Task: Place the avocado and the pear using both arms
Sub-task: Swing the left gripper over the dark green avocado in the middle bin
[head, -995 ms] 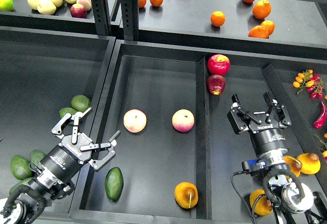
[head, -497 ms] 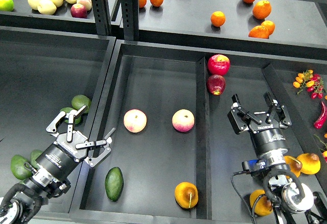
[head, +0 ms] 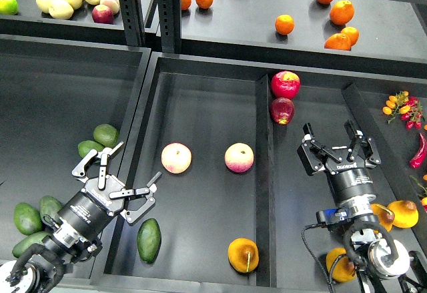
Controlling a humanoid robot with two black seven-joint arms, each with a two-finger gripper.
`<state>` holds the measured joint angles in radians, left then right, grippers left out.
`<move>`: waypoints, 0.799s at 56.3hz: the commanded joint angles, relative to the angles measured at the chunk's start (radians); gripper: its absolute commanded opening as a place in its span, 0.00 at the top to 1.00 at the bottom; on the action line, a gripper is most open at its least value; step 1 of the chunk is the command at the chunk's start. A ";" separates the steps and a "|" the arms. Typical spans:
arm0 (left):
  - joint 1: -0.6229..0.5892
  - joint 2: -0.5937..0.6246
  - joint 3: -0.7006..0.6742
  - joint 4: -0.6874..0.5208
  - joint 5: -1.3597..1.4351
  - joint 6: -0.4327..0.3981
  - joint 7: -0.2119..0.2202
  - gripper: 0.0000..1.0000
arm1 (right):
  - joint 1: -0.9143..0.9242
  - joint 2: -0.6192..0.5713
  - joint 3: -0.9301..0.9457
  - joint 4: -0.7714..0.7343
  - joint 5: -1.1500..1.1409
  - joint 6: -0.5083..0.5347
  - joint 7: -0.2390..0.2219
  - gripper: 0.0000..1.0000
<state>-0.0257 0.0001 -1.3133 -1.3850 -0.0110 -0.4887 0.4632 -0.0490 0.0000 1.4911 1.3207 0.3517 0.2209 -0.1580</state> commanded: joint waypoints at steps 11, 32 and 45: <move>-0.312 0.000 0.068 0.011 0.125 0.000 0.025 0.01 | 0.000 0.000 0.000 0.000 0.001 -0.002 0.000 0.00; -0.641 0.483 0.707 0.011 0.129 0.000 0.025 0.01 | 0.000 0.000 -0.015 0.000 0.001 -0.002 -0.008 0.00; -0.890 0.563 1.049 0.015 0.128 0.000 0.025 0.01 | -0.002 0.000 -0.026 0.000 0.001 -0.005 -0.008 0.00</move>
<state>-0.8068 0.5423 -0.4345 -1.3708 0.1179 -0.4887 0.4889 -0.0504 0.0000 1.4740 1.3207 0.3529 0.2180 -0.1657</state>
